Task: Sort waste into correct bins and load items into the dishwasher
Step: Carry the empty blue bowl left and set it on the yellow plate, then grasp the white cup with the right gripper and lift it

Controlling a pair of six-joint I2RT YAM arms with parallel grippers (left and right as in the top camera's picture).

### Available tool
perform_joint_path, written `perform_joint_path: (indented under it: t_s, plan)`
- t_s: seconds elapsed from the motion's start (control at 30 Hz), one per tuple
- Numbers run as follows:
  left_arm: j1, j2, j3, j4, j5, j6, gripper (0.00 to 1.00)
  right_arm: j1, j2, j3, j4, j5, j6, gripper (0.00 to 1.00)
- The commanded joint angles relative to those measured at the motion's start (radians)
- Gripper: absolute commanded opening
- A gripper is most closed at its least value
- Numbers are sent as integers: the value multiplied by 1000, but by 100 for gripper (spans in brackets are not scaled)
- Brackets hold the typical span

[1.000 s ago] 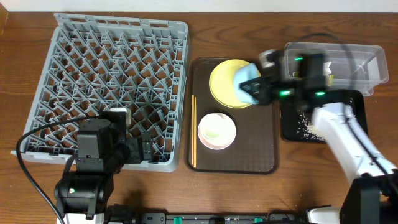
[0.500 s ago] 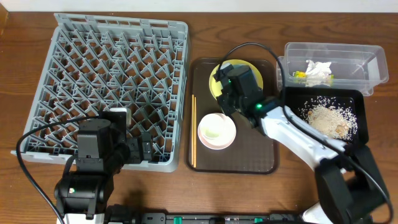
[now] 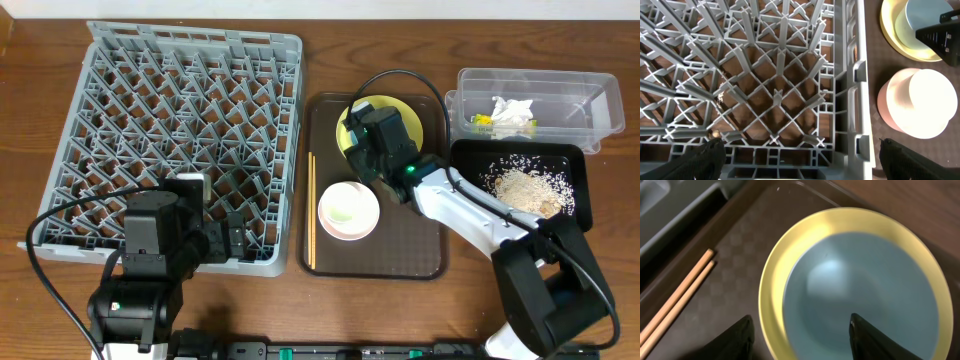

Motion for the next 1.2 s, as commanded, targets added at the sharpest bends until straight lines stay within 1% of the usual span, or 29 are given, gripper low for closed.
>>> perform_joint_path:
  t_s: [0.0, 0.07, 0.13, 0.2, 0.23, 0.3, 0.37, 0.47, 0.57, 0.67, 0.77, 0.9, 0.97, 1.0, 1.17]
  plan:
    - [2, -2, 16, -3, 10, -5, 98, 8, -124, 22, -35, -45, -1, 59]
    - [2, -2, 16, -3, 10, -5, 98, 5, -199, 27, -79, -89, 14, 56]
    - [2, -2, 16, -3, 10, -5, 98, 3, -294, 27, -159, -161, 74, 53]
    - [2, -2, 16, -3, 10, -5, 98, 3, -342, 27, -234, -225, 116, 52]
    - [2, -2, 16, -3, 10, -5, 98, 5, -357, 26, -275, -257, 131, 54]
    - [2, -2, 16, -3, 10, -5, 98, 10, -365, 26, -354, -327, 152, 56]
    - [2, -2, 16, -3, 10, -5, 98, 20, -352, 21, -417, -365, 156, 50]
    - [2, -2, 16, -3, 10, -5, 98, 35, -317, 8, -489, -341, 158, 47]
    - [2, -2, 16, -3, 10, -5, 98, 39, -264, -6, -495, -322, 200, 42]
    - [2, -2, 16, -3, 10, -5, 98, 39, -206, -6, -493, -322, 209, 31]
    - [2, -2, 16, -3, 10, -5, 98, 39, -145, -6, -484, -322, 240, 28]
    - [2, -2, 16, -3, 10, -5, 98, 40, -97, -6, -461, -323, 262, 9]
    - [2, -2, 16, -3, 10, -5, 98, 35, -107, 0, -445, -323, 270, 3]
    - [2, -2, 16, -3, 10, -5, 98, 31, -117, 9, -443, -323, 269, 1]
    - [2, -2, 16, -2, 10, -5, 98, -36, -217, 76, -464, -322, 269, 1]
